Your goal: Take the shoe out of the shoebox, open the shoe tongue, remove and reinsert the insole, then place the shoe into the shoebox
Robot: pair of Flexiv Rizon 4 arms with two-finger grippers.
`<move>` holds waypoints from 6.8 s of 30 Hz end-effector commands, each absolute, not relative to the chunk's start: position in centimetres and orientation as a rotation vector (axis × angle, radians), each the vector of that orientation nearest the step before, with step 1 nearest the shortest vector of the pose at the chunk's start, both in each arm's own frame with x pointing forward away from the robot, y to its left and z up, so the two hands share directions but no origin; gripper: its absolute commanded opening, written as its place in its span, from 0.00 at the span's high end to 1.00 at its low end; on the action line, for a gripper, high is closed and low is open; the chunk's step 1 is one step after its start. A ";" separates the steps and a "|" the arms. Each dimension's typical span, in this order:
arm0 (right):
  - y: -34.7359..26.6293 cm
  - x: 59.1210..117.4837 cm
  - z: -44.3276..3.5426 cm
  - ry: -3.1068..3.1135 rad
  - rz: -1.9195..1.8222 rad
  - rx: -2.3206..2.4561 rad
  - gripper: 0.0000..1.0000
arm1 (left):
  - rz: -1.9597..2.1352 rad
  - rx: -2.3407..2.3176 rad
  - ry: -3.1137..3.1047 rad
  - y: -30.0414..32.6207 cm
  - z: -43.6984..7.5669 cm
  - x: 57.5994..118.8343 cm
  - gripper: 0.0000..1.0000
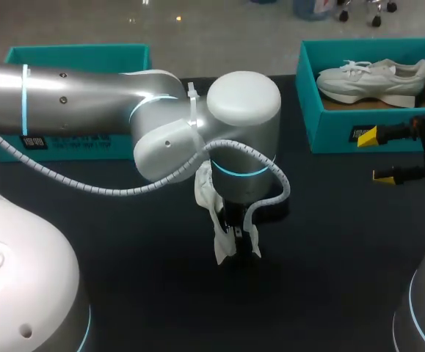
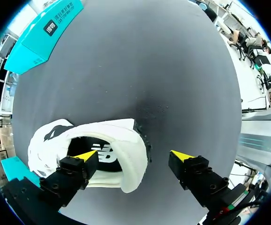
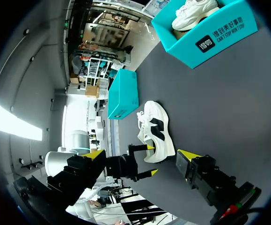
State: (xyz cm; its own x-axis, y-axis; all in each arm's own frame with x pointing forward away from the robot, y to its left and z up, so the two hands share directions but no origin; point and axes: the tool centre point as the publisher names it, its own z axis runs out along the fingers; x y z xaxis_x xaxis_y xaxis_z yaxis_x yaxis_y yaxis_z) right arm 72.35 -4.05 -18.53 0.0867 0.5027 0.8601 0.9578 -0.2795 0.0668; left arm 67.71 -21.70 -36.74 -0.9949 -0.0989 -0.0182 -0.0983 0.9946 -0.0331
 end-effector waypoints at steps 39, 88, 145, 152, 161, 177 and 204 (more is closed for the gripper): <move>-4.0 72.3 -18.5 -1.436 -1.111 -1.843 0.00 | -0.056 -0.194 3.129 -21.6 -35.5 65.7 1.00; -4.0 72.3 -18.5 -1.436 -1.111 -1.843 0.00 | 0.005 -0.343 3.131 -15.2 -19.6 68.5 1.00; -4.0 72.3 -18.5 -1.436 -1.111 -1.843 0.00 | -0.032 -0.508 3.155 15.6 -20.5 79.6 1.00; -4.0 72.3 -18.5 -1.436 -1.111 -1.843 0.00 | -0.032 -0.508 3.155 15.6 -20.5 79.6 1.00; -4.0 72.3 -18.5 -1.436 -1.111 -1.843 0.00 | 0.058 -0.376 3.189 18.4 -20.0 81.2 1.00; -4.0 72.3 -18.5 -1.436 -1.111 -1.843 0.00 | 0.117 -0.317 3.195 25.9 -18.0 85.9 1.00; -4.0 72.3 -18.5 -1.436 -1.111 -1.843 0.00 | 0.227 -0.193 3.194 32.5 -20.8 97.2 1.00</move>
State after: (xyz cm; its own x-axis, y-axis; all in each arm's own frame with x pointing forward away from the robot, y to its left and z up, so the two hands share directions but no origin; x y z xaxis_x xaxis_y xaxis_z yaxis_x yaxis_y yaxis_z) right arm 72.34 -4.05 -18.53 0.0866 0.5027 0.8601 0.9578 -0.2794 0.0669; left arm 96.01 32.58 -20.56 -0.9923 -0.1202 0.0285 -0.1150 0.9833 0.1408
